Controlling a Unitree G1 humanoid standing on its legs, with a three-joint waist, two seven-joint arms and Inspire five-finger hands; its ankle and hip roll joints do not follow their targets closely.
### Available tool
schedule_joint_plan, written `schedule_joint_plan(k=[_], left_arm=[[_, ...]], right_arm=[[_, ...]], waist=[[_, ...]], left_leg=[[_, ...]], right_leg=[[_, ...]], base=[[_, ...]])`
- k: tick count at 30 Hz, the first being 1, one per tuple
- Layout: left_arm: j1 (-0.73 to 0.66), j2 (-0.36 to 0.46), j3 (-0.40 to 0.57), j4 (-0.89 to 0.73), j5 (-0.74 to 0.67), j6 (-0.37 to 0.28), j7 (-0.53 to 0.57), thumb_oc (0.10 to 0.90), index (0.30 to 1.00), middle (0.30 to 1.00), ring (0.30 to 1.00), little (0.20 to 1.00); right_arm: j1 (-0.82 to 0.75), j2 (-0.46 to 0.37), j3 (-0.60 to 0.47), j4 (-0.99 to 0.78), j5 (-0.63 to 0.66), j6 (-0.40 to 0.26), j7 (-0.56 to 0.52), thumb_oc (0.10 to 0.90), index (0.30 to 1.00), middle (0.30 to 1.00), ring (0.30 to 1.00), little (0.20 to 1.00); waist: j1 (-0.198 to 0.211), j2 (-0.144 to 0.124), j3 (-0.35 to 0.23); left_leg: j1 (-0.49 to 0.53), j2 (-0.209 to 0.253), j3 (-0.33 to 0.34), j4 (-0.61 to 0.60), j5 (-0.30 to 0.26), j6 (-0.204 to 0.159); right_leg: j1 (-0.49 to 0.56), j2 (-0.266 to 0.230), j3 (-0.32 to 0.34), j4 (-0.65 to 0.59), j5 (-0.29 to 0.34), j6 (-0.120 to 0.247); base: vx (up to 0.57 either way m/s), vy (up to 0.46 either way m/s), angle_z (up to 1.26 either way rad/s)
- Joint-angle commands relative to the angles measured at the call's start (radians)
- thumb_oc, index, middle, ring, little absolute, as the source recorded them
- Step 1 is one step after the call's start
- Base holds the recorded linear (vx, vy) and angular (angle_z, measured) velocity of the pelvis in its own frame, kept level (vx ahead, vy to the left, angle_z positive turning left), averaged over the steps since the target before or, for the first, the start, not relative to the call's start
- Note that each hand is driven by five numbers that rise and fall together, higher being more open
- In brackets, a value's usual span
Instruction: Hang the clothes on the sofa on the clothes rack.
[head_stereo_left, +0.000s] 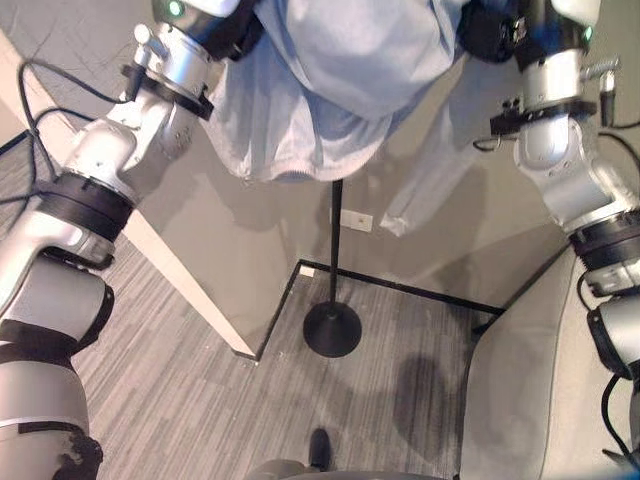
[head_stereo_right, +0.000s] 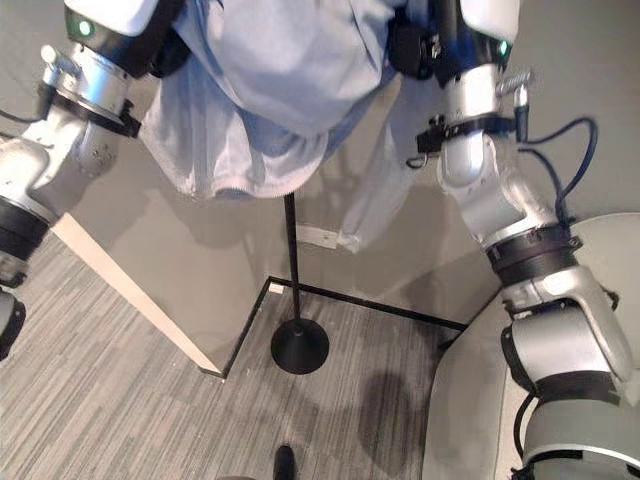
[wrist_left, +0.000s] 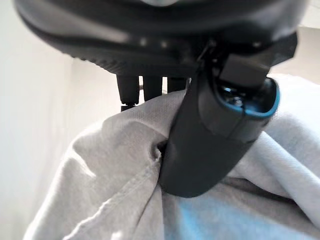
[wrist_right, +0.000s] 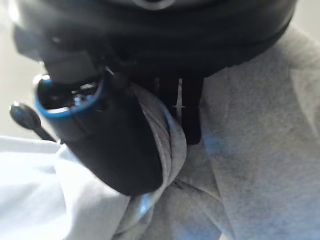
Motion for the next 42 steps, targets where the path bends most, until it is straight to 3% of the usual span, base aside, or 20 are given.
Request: schedule_joint_plan(k=[1,2,4,5,14,19,27,32,33,34,35,36,41,42], left_arm=[[-0.010,0.117,0.093,0.137,-0.081,0.099,0.059,0.400,0.300,0.300,0.300,0.300],[-0.010,0.117,0.093,0.137,-0.081,0.099,0.059,0.400,0.300,0.300,0.300,0.300],[-0.067,0.140,-0.007,0.313,-0.122,0.102,0.024,0.400,0.300,0.300,0.300,0.300],[-0.055,0.140,-0.006,0.333,-0.126,0.102,0.019,0.400,0.300,0.300,0.300,0.300],[0.154,0.054,0.078,0.623,-0.196,0.098,-0.074,0.400,0.300,0.300,0.300,0.300],[0.188,0.045,0.129,0.737,-0.238,0.154,-0.135,0.400,0.300,0.300,0.300,0.300],[0.180,0.025,0.147,0.760,-0.286,0.163,-0.145,0.400,0.300,0.300,0.300,0.300],[0.283,-0.074,0.277,0.614,-0.461,0.106,-0.097,0.400,0.300,0.300,0.300,0.300],[0.329,-0.104,0.322,0.557,-0.524,0.087,-0.091,0.400,0.300,0.300,0.300,0.300],[0.382,-0.134,0.374,0.470,-0.586,0.067,-0.078,0.400,0.300,0.300,0.300,0.300],[0.525,-0.208,0.463,0.289,-0.660,0.025,-0.075,0.400,0.300,0.300,0.300,0.300],[0.526,-0.208,0.463,0.289,-0.660,0.025,-0.075,0.400,0.300,0.300,0.300,0.300],[0.776,-0.404,0.545,-0.004,-0.795,-0.062,-0.119,0.400,0.300,0.300,0.300,0.300],[0.777,-0.404,0.544,-0.005,-0.795,-0.062,-0.119,0.400,0.300,0.300,0.300,0.300]], right_arm=[[0.019,-0.133,-0.054,0.063,0.038,0.034,-0.050,0.400,0.300,0.300,0.300,0.300],[0.019,-0.133,-0.054,0.063,0.038,0.034,-0.050,0.400,0.300,0.300,0.300,0.300],[-0.076,-0.132,0.038,0.158,0.072,0.033,-0.019,0.400,0.300,0.300,0.300,0.300],[-0.077,-0.128,0.046,0.167,0.073,0.032,-0.012,0.400,0.300,0.300,0.300,0.300],[0.001,-0.072,0.106,0.375,0.100,0.028,0.090,0.400,0.300,0.300,0.300,0.300],[-0.061,-0.049,0.171,0.552,0.086,0.076,0.147,0.400,0.300,0.300,0.300,0.300],[-0.125,-0.033,0.178,0.639,0.136,0.098,0.155,0.400,0.300,0.300,0.300,0.300],[0.064,0.056,0.082,0.454,0.240,0.073,0.174,0.400,0.300,0.300,0.300,0.300],[0.120,0.080,0.048,0.384,0.274,0.064,0.173,0.521,0.481,0.481,0.481,0.481],[0.183,0.104,0.017,0.304,0.302,0.050,0.178,0.574,0.561,0.561,0.561,0.561],[0.339,0.153,-0.049,0.143,0.383,0.010,0.211,0.800,0.900,0.900,0.900,0.900],[0.339,0.153,-0.049,0.143,0.383,0.010,0.211,0.800,0.900,0.900,0.900,0.900],[0.686,0.254,-0.113,-0.167,0.643,-0.071,0.423,0.800,0.900,0.900,0.900,0.900],[0.687,0.254,-0.113,-0.168,0.643,-0.071,0.423,0.800,0.900,0.900,0.900,0.900]], waist=[[0.019,0.015,-0.207],[0.019,0.015,-0.207],[0.009,0.031,-0.213],[0.009,0.033,-0.212],[-0.001,0.023,-0.199],[0.005,0.002,-0.161],[0.020,-0.033,-0.115],[0.030,-0.050,-0.081],[0.032,-0.050,-0.077],[0.036,-0.051,-0.071],[0.041,-0.051,-0.066],[0.039,-0.050,-0.069],[0.042,-0.050,-0.078],[0.044,-0.052,-0.077]], left_leg=[[0.010,0.070,0.065,0.002,-0.128,-0.097],[0.011,0.070,0.065,0.002,-0.128,-0.097],[0.017,0.061,0.070,0.002,-0.143,-0.083],[0.018,0.060,0.071,0.002,-0.146,-0.081],[0.023,0.058,0.077,0.002,-0.162,-0.073],[-0.031,0.077,0.083,0.002,-0.154,-0.075],[-0.124,0.095,0.076,0.002,-0.136,-0.078],[-0.133,0.093,0.066,0.002,-0.136,-0.066],[-0.133,0.091,0.065,0.002,-0.138,-0.063],[-0.129,0.089,0.066,0.002,-0.141,-0.061],[-0.125,0.086,0.065,0.002,-0.143,-0.058],[-0.128,0.087,0.064,0.002,-0.142,-0.059],[-0.115,0.081,0.055,0.002,-0.144,-0.062],[-0.110,0.079,0.057,0.002,-0.147,-0.062]], right_leg=[[-0.098,0.000,-0.041,0.047,0.097,0.024],[-0.098,0.000,-0.041,0.047,0.097,0.024],[-0.106,-0.010,-0.034,0.055,0.128,0.040],[-0.108,-0.011,-0.032,0.057,0.135,0.042],[-0.116,-0.017,-0.033,0.066,0.146,0.052],[-0.165,-0.007,-0.024,0.047,0.142,0.049],[-0.233,0.003,-0.026,0.021,0.170,0.048],[-0.242,0.000,-0.030,0.035,0.168,0.040],[-0.243,-0.001,-0.030,0.040,0.163,0.037],[-0.242,-0.003,-0.030,0.043,0.158,0.036],[-0.240,-0.004,-0.035,0.045,0.151,0.033],[-0.242,-0.003,-0.037,0.044,0.152,0.032],[-0.231,-0.002,-0.055,0.047,0.140,0.027],[-0.227,-0.004,-0.053,0.047,0.137,0.028]], base=[[0.00,0.000,0.00],[0.07,0.059,0.00],[0.20,0.194,-0.04],[0.18,0.189,-0.25],[0.05,0.055,-0.04],[0.01,0.049,-0.05],[-0.02,0.020,-0.09],[0.00,0.000,0.00],[0.00,0.000,0.00],[0.00,0.000,0.00],[0.00,0.000,0.00],[0.00,0.000,0.00],[0.02,-0.005,0.07],[0.00,-0.016,0.13]])
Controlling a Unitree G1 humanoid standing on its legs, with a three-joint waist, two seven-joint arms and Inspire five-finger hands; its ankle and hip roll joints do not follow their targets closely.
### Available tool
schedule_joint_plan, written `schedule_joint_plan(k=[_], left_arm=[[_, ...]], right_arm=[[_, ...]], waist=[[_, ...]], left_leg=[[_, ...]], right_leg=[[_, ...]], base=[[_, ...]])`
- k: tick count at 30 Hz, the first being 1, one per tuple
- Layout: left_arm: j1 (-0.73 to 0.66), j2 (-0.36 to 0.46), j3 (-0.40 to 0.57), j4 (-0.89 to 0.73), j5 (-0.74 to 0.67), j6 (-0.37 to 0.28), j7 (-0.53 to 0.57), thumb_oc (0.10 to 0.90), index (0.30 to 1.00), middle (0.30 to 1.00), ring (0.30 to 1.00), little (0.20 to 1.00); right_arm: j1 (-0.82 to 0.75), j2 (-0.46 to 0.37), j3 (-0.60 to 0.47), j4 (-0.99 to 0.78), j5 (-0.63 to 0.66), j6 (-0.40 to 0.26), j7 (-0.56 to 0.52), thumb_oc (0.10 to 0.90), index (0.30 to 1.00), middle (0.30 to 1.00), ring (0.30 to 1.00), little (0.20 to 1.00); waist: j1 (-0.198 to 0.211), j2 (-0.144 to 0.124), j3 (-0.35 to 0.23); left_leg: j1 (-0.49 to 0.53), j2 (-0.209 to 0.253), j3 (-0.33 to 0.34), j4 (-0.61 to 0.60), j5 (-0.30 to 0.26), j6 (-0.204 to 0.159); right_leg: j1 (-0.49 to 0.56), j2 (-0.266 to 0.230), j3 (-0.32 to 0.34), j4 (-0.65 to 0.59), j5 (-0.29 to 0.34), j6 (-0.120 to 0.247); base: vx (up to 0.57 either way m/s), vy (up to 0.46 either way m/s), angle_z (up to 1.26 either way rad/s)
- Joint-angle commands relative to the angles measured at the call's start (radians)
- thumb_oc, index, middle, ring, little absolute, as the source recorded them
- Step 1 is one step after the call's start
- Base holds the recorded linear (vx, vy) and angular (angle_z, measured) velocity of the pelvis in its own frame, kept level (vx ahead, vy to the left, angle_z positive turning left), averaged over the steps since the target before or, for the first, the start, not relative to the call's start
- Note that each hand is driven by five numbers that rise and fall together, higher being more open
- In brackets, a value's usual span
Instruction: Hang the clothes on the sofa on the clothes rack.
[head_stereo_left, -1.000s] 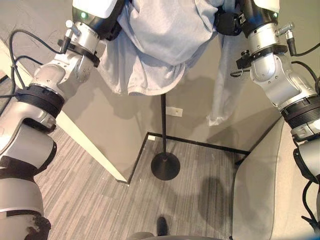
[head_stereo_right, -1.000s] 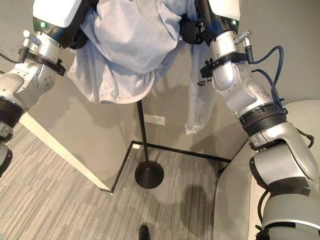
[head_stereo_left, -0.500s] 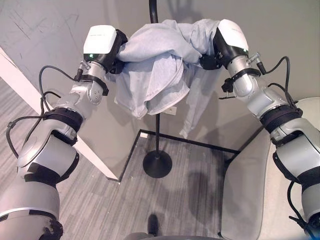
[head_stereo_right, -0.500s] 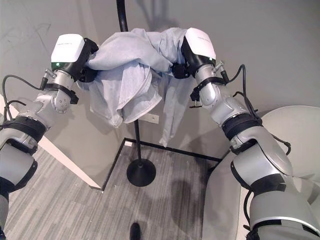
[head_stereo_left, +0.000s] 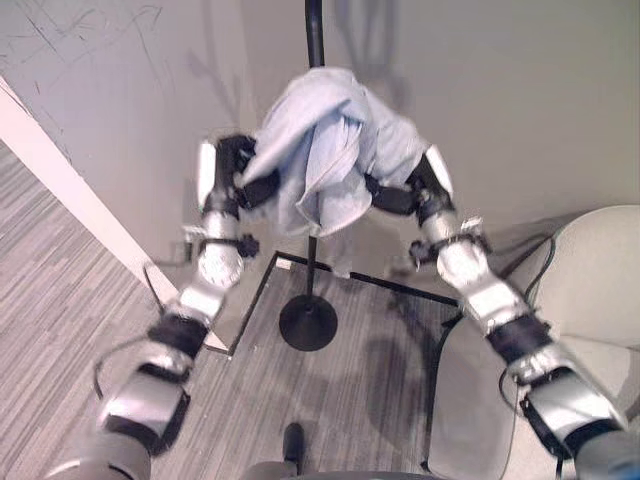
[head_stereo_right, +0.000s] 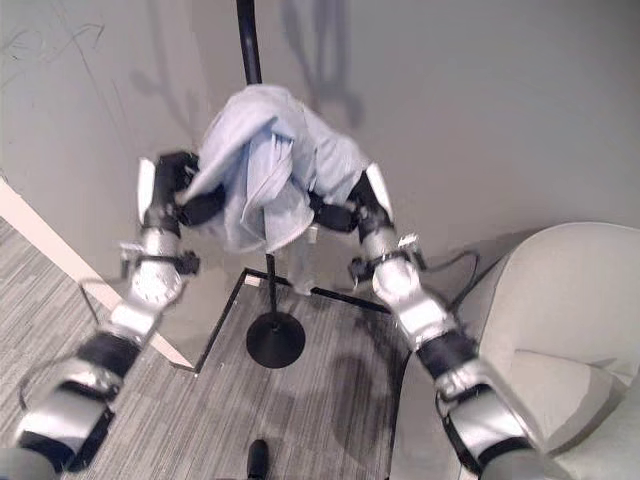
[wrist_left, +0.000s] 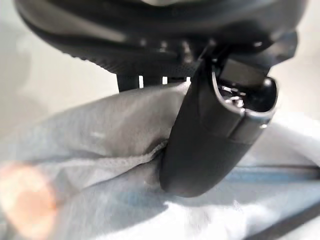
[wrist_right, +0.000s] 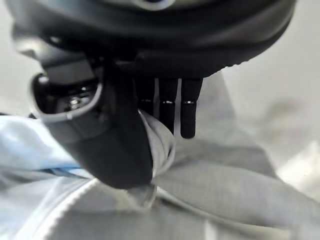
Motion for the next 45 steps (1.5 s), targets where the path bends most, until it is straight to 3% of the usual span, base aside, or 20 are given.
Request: schedule_joint_plan(k=[1,7,9,11,12,16,21,25,36,39,40,44,45], left_arm=[[0.085,0.031,0.158,0.044,-0.146,-0.017,0.005,0.400,0.300,0.300,0.300,0.300],[0.201,-0.016,0.173,0.034,-0.169,-0.033,-0.039,0.400,0.300,0.300,0.300,0.300],[0.230,-0.028,0.181,0.040,-0.179,-0.038,-0.048,0.673,0.709,0.709,0.709,0.709],[0.261,-0.039,0.185,0.025,-0.188,-0.044,-0.063,0.773,0.860,0.860,0.860,0.860],[0.276,-0.043,0.188,0.023,-0.190,-0.045,-0.066,0.800,0.900,0.900,0.900,0.900],[0.304,-0.057,0.195,0.014,-0.232,-0.051,-0.081,0.800,0.900,0.900,0.900,0.900],[0.361,-0.103,0.206,-0.101,-0.527,-0.051,-0.170,0.800,0.900,0.900,0.900,0.900],[0.366,-0.106,0.211,-0.173,-0.593,-0.040,-0.168,0.800,0.900,0.900,0.900,0.900],[0.489,-0.108,0.216,-0.237,-0.591,-0.002,-0.204,0.800,0.900,0.900,0.900,0.900],[0.543,-0.124,0.214,-0.218,-0.600,0.011,-0.223,0.800,0.900,0.900,0.900,0.900],[0.581,-0.136,0.208,-0.201,-0.600,0.025,-0.241,0.800,0.900,0.900,0.900,0.900],[0.613,-0.144,0.215,-0.167,-0.617,0.034,-0.245,0.800,0.900,0.900,0.900,0.900],[0.635,-0.151,0.224,-0.136,-0.653,0.050,-0.250,0.800,0.900,0.900,0.900,0.900]], right_arm=[[0.171,-0.062,-0.061,-0.071,0.101,-0.032,0.131,0.800,0.900,0.900,0.900,0.900],[0.334,-0.058,-0.109,-0.146,0.052,-0.043,0.171,0.800,0.900,0.900,0.900,0.900],[0.376,-0.052,-0.132,-0.158,0.046,-0.045,0.178,0.800,0.900,0.900,0.900,0.900],[0.422,-0.054,-0.156,-0.168,0.032,-0.050,0.180,0.800,0.900,0.900,0.900,0.900],[0.444,-0.046,-0.174,-0.168,0.037,-0.052,0.179,0.800,0.900,0.900,0.900,0.900],[0.476,-0.007,-0.220,-0.152,0.070,-0.061,0.162,0.800,0.900,0.900,0.900,0.900],[0.512,0.125,-0.263,-0.174,0.293,-0.054,0.127,0.800,0.900,0.900,0.900,0.900],[0.478,0.149,-0.244,-0.225,0.359,-0.035,0.097,0.800,0.900,0.900,0.900,0.900],[0.437,0.159,-0.247,-0.290,0.350,-0.028,0.086,0.800,0.900,0.900,0.900,0.900],[0.423,0.165,-0.242,-0.280,0.458,-0.025,0.146,0.800,0.900,0.900,0.900,0.900],[0.418,0.181,-0.240,-0.289,0.614,-0.031,0.207,0.800,0.900,0.900,0.900,0.900],[0.399,0.181,-0.232,-0.312,0.650,-0.050,0.180,0.800,0.900,0.900,0.900,0.900],[0.383,0.140,-0.220,-0.368,0.585,-0.036,0.123,0.800,0.900,0.900,0.900,0.900]], waist=[[0.033,0.015,0.015],[0.024,0.015,-0.007],[0.019,0.015,-0.016],[0.015,0.016,-0.023],[0.012,0.017,-0.026],[0.007,0.020,-0.034],[0.003,0.032,-0.048],[0.010,0.037,-0.048],[0.042,0.041,-0.050],[0.058,0.039,-0.050],[0.069,0.037,-0.051],[0.076,0.036,-0.050],[0.074,0.035,-0.052]], left_leg=[[0.043,0.015,0.033,0.001,-0.153,-0.052],[0.065,0.013,0.036,0.001,-0.161,-0.054],[0.072,0.013,0.038,0.001,-0.164,-0.054],[0.079,0.012,0.040,0.001,-0.166,-0.054],[0.082,0.012,0.040,0.001,-0.167,-0.053],[0.092,0.012,0.043,0.001,-0.171,-0.050],[0.111,0.013,0.047,0.001,-0.178,-0.044],[0.118,0.015,0.050,0.001,-0.179,-0.043],[0.127,0.020,0.053,0.001,-0.179,-0.045],[0.128,0.023,0.059,0.001,-0.180,-0.046],[0.131,0.025,0.060,0.001,-0.181,-0.047],[0.134,0.027,0.068,0.001,-0.182,-0.047],[0.137,0.029,0.074,0.001,-0.183,-0.047]], right_leg=[[-0.029,-0.058,-0.022,-0.017,0.130,0.016],[-0.003,-0.062,-0.032,-0.030,0.126,0.017],[0.003,-0.064,-0.033,-0.035,0.126,0.018],[0.011,-0.065,-0.036,-0.038,0.125,0.018],[0.012,-0.066,-0.037,-0.039,0.125,0.019],[0.018,-0.069,-0.036,-0.039,0.126,0.020],[0.026,-0.071,-0.036,-0.041,0.120,0.019],[0.031,-0.072,-0.034,-0.047,0.116,0.016],[0.050,-0.071,-0.055,-0.070,0.111,0.011],[0.054,-0.073,-0.064,-0.077,0.111,0.012],[0.056,-0.074,-0.069,-0.078,0.114,0.014],[0.058,-0.077,-0.073,-0.076,0.121,0.017],[0.057,-0.080,-0.075,-0.075,0.127,0.020]], base=[[0.01,-0.009,0.09],[0.00,-0.002,0.01],[0.00,0.000,0.00],[0.00,0.000,0.00],[0.00,0.000,0.00],[0.00,0.000,0.00],[0.00,-0.012,-0.03],[0.00,-0.009,0.00],[-0.01,-0.030,-0.01],[-0.02,-0.032,-0.08],[-0.01,-0.025,-0.08],[-0.02,-0.022,-0.05],[-0.03,-0.026,-0.09]])
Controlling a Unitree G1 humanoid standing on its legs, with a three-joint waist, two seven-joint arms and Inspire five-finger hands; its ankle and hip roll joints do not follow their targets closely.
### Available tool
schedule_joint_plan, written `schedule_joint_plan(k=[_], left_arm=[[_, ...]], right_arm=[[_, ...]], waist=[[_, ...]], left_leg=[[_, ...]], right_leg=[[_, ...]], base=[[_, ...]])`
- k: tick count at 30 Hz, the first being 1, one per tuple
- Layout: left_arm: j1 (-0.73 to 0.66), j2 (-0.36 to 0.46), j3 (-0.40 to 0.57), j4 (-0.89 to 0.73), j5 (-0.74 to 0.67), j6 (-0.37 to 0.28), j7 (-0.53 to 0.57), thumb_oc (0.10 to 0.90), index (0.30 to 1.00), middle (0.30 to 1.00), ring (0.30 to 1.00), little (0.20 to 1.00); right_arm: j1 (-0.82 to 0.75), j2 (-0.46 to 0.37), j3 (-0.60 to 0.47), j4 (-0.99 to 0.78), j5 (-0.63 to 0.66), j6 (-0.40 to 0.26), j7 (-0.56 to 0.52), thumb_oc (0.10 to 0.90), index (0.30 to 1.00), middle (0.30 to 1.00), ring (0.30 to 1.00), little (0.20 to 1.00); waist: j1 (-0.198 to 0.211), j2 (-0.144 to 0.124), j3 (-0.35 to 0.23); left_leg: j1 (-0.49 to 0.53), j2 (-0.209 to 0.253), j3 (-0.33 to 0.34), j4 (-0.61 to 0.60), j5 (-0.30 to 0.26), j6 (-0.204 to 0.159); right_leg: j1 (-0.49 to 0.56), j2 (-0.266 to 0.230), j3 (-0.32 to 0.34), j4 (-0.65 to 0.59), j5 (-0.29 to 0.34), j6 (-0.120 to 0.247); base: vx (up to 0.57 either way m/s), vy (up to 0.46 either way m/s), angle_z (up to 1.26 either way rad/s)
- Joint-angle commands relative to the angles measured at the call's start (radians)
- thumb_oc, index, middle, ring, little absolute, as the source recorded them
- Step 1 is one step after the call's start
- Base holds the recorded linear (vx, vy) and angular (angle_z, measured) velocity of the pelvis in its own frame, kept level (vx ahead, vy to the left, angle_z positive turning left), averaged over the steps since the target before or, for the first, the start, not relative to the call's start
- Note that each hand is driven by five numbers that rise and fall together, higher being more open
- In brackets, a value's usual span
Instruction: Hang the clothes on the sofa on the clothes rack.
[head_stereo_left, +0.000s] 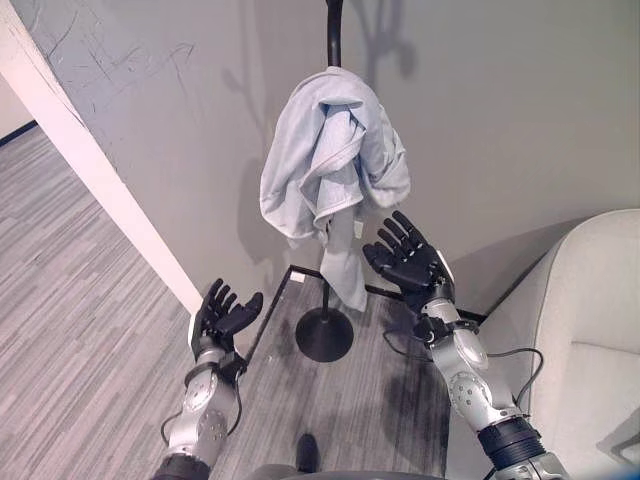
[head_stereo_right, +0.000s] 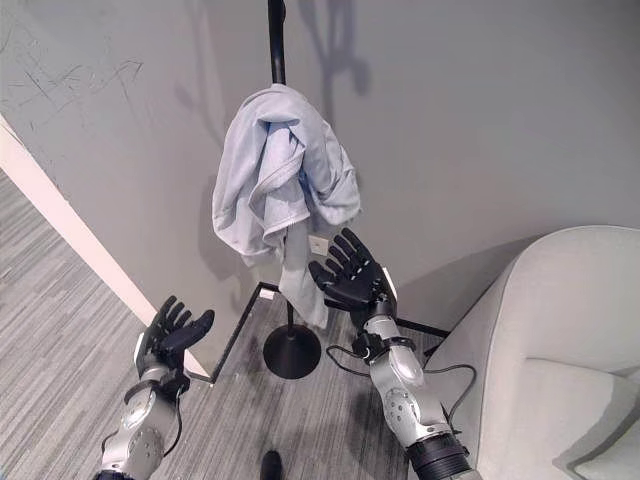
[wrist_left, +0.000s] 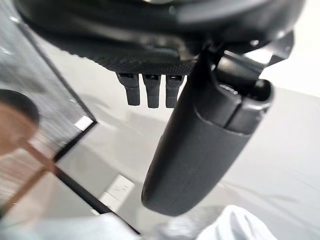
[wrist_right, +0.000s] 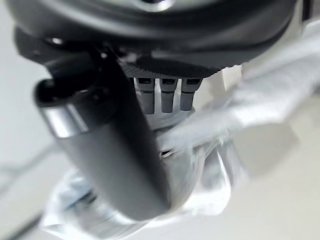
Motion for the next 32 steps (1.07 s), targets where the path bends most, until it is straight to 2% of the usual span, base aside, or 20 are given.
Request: schedule_joint_plan(k=[1,2,3,4,7,9,11,14,15,16,18,19,22,23,25,26,29,30,31,32], left_arm=[[-0.020,0.025,0.029,0.056,-0.025,-0.027,-0.039,0.800,0.900,0.900,0.900,0.900],[-0.020,0.025,0.029,0.056,-0.025,-0.027,-0.039,0.800,0.900,0.900,0.900,0.900],[-0.013,0.019,0.028,0.101,-0.032,-0.016,-0.049,0.800,0.900,0.900,0.900,0.900],[-0.013,0.018,0.028,0.101,-0.032,-0.016,-0.049,0.800,0.900,0.900,0.900,0.900],[-0.006,0.013,0.035,0.195,0.025,0.003,-0.066,0.800,0.900,0.900,0.900,0.900],[-0.016,0.002,0.048,0.267,-0.002,0.009,-0.082,0.800,0.900,0.900,0.900,0.900],[-0.020,-0.002,0.055,0.306,-0.011,0.016,-0.093,0.800,0.900,0.900,0.900,0.900],[-0.018,0.026,0.085,0.408,0.103,0.020,-0.113,0.800,0.900,0.900,0.900,0.900],[-0.027,0.028,0.102,0.526,0.141,0.014,-0.141,0.800,0.900,0.900,0.900,0.900],[-0.027,0.033,0.119,0.571,0.148,0.013,-0.154,0.800,0.900,0.900,0.900,0.900],[-0.027,0.033,0.119,0.571,0.148,0.013,-0.154,0.800,0.900,0.900,0.900,0.900],[-0.015,0.041,0.146,0.635,0.187,0.007,-0.176,0.800,0.900,0.900,0.900,0.900],[-0.017,0.050,0.169,0.797,0.271,-0.003,-0.188,0.800,0.900,0.900,0.900,0.900],[-0.023,0.049,0.183,0.903,0.328,-0.005,-0.181,0.800,0.900,0.900,0.900,0.900],[-0.018,0.043,0.179,0.946,0.363,-0.007,-0.154,0.800,0.900,0.900,0.900,0.900],[-0.018,0.043,0.179,0.946,0.363,-0.007,-0.154,0.800,0.900,0.900,0.900,0.900],[-0.017,0.019,0.144,0.997,0.377,-0.004,-0.153,0.800,0.900,0.900,0.900,0.900],[-0.030,0.005,0.101,1.012,0.404,-0.001,-0.168,0.800,0.900,0.900,0.900,0.900],[-0.031,0.005,0.102,1.012,0.404,-0.001,-0.168,0.800,0.900,0.900,0.900,0.900],[-0.041,0.002,0.083,1.010,0.412,0.001,-0.174,0.800,0.900,0.900,0.900,0.900]], right_arm=[[-0.108,-0.163,-0.025,-0.243,-0.177,-0.036,-0.024,0.800,0.900,0.900,0.900,0.900],[-0.108,-0.163,-0.025,-0.243,-0.177,-0.036,-0.024,0.800,0.900,0.900,0.900,0.900],[-0.118,-0.244,-0.034,-0.292,-0.244,-0.020,-0.006,0.800,0.900,0.900,0.900,0.900],[-0.117,-0.244,-0.034,-0.292,-0.244,-0.020,-0.006,0.800,0.900,0.900,0.900,0.900],[-0.096,-0.371,-0.060,-0.332,-0.315,-0.011,0.019,0.800,0.900,0.900,0.900,0.900],[-0.071,-0.402,-0.071,-0.339,-0.341,-0.005,0.032,0.800,0.900,0.900,0.900,0.900],[-0.054,-0.405,-0.072,-0.336,-0.355,0.000,0.035,0.800,0.900,0.900,0.900,0.900],[0.066,-0.393,-0.117,-0.327,-0.375,0.005,0.071,0.800,0.900,0.900,0.900,0.900],[0.157,-0.362,-0.160,-0.304,-0.382,0.005,0.090,0.800,0.900,0.900,0.900,0.900],[0.211,-0.333,-0.189,-0.285,-0.409,0.007,0.093,0.800,0.900,0.900,0.900,0.900],[0.211,-0.333,-0.189,-0.285,-0.409,0.007,0.093,0.800,0.900,0.900,0.900,0.900],[0.286,-0.277,-0.236,-0.235,-0.506,0.012,0.088,0.800,0.900,0.900,0.900,0.900],[0.367,-0.171,-0.258,-0.046,-0.586,0.008,0.052,0.800,0.900,0.900,0.900,0.900],[0.385,-0.094,-0.243,0.147,-0.659,0.007,0.008,0.800,0.900,0.900,0.900,0.900],[0.353,-0.023,-0.234,0.404,-0.664,0.009,-0.051,0.800,0.900,0.900,0.900,0.900],[0.352,-0.023,-0.234,0.404,-0.664,0.008,-0.051,0.800,0.900,0.900,0.900,0.900],[0.263,0.081,-0.238,0.845,-0.483,0.021,-0.051,0.800,0.900,0.900,0.900,0.900],[0.211,0.134,-0.275,1.127,-0.351,0.051,-0.015,0.800,0.900,0.900,0.900,0.900],[0.210,0.134,-0.275,1.128,-0.351,0.050,-0.015,0.800,0.900,0.900,0.900,0.900],[0.196,0.147,-0.305,1.218,-0.282,0.069,0.005,0.800,0.900,0.900,0.900,0.900]], waist=[[0.017,-0.009,-0.061],[0.016,-0.009,-0.062],[0.009,-0.012,-0.064],[0.009,-0.011,-0.064],[-0.011,-0.018,-0.063],[-0.022,-0.019,-0.061],[-0.026,-0.018,-0.060],[-0.035,-0.021,-0.056],[-0.040,-0.025,-0.056],[-0.044,-0.026,-0.053],[-0.046,-0.026,-0.055],[-0.049,-0.025,-0.054],[-0.053,-0.022,-0.053],[-0.050,-0.021,-0.055],[-0.046,-0.018,-0.055],[-0.047,-0.018,-0.056],[-0.036,-0.012,-0.057],[-0.025,-0.010,-0.058],[-0.027,-0.010,-0.059],[-0.023,-0.009,-0.059]], left_leg=[[0.078,0.042,0.047,0.005,-0.191,-0.046],[0.077,0.042,0.046,0.005,-0.190,-0.046],[0.077,0.044,0.047,0.005,-0.188,-0.048],[0.077,0.044,0.047,0.005,-0.188,-0.048],[0.072,0.049,0.047,0.005,-0.183,-0.053],[0.069,0.052,0.046,0.005,-0.180,-0.057],[0.068,0.053,0.046,0.005,-0.179,-0.058],[0.067,0.056,0.038,0.005,-0.174,-0.062],[0.068,0.056,0.036,0.005,-0.172,-0.064],[0.068,0.055,0.035,0.005,-0.170,-0.066],[0.066,0.055,0.033,0.005,-0.170,-0.066],[0.068,0.055,0.031,0.005,-0.168,-0.066],[0.069,0.054,0.027,0.005,-0.166,-0.065],[0.071,0.053,0.026,0.005,-0.166,-0.065],[0.072,0.052,0.020,0.005,-0.166,-0.064],[0.071,0.052,0.019,0.005,-0.165,-0.064],[0.073,0.050,0.010,0.005,-0.164,-0.064],[0.078,0.047,0.001,0.005,-0.165,-0.064],[0.077,0.047,-0.001,0.005,-0.164,-0.064],[0.079,0.045,-0.005,0.005,-0.164,-0.064]], right_leg=[[-0.033,-0.058,-0.052,0.001,0.135,0.026],[-0.034,-0.057,-0.053,0.000,0.135,0.026],[-0.033,-0.055,-0.055,-0.001,0.136,0.026],[-0.033,-0.055,-0.054,-0.001,0.136,0.026],[-0.038,-0.050,-0.051,0.002,0.131,0.025],[-0.044,-0.045,-0.049,0.009,0.123,0.023],[-0.046,-0.043,-0.047,0.013,0.120,0.021],[-0.048,-0.038,-0.045,0.022,0.105,0.012],[-0.048,-0.037,-0.045,0.028,0.098,0.009],[-0.049,-0.036,-0.046,0.033,0.096,0.008],[-0.049,-0.036,-0.047,0.032,0.097,0.008],[-0.049,-0.036,-0.049,0.037,0.091,0.006],[-0.049,-0.036,-0.053,0.044,0.084,0.003],[-0.049,-0.036,-0.054,0.050,0.077,0.001],[-0.048,-0.035,-0.058,0.051,0.072,0.000],[-0.049,-0.035,-0.059,0.050,0.073,0.000],[-0.047,-0.031,-0.059,0.050,0.065,-0.004],[-0.040,-0.029,-0.060,0.051,0.056,-0.007],[-0.040,-0.029,-0.062,0.050,0.057,-0.007],[-0.037,-0.028,-0.065,0.049,0.053,-0.008]], base=[[-0.03,-0.027,-0.13],[-0.02,-0.035,-0.16],[-0.01,-0.019,-0.12],[-0.02,-0.029,-0.10],[-0.04,-0.037,-0.06],[-0.04,-0.036,-0.02],[-0.04,-0.034,-0.02],[-0.04,-0.050,0.02],[-0.04,-0.074,0.08],[-0.03,-0.054,0.10],[-0.01,-0.023,0.10],[-0.02,-0.036,-0.01],[-0.02,-0.025,0.01],[0.00,0.000,0.00],[0.00,0.000,0.00],[0.00,0.000,0.00],[-0.01,-0.002,0.08],[0.00,-0.003,0.08],[0.00,-0.005,0.07],[0.00,-0.006,0.10]])
